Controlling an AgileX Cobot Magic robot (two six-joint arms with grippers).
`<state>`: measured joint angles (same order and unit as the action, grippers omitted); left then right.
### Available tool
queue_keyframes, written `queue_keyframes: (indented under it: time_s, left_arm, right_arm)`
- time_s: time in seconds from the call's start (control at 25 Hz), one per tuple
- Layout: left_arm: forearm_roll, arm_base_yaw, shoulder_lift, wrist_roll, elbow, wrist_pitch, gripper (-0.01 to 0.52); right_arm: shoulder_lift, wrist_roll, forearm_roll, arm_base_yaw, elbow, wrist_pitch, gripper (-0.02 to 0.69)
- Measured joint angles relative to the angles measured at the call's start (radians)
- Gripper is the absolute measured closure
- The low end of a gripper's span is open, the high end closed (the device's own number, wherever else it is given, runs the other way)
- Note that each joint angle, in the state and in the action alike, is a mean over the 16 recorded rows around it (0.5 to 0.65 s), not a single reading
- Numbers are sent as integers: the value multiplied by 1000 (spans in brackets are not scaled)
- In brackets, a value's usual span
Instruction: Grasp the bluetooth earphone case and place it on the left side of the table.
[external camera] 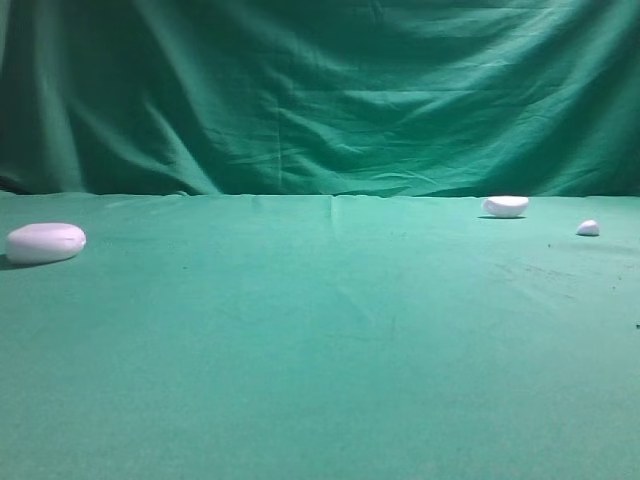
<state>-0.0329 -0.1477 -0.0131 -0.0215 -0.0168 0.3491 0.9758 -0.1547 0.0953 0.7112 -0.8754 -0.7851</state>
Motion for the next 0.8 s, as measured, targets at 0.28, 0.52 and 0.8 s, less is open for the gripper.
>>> queue_keyframes:
  time_s: [0.28,0.52,0.8]
  left_arm:
    - [0,0,0,0,0,0,514]
    - [0,0,0,0,0,0,514]
    - [0,0,0,0,0,0,514]
  right_arm:
    - [-198,33,-2,-4,144,39,665]
    - [-372,59,50,-81,275,124,665]
    - [-621,62,76,-299,522,301,665]
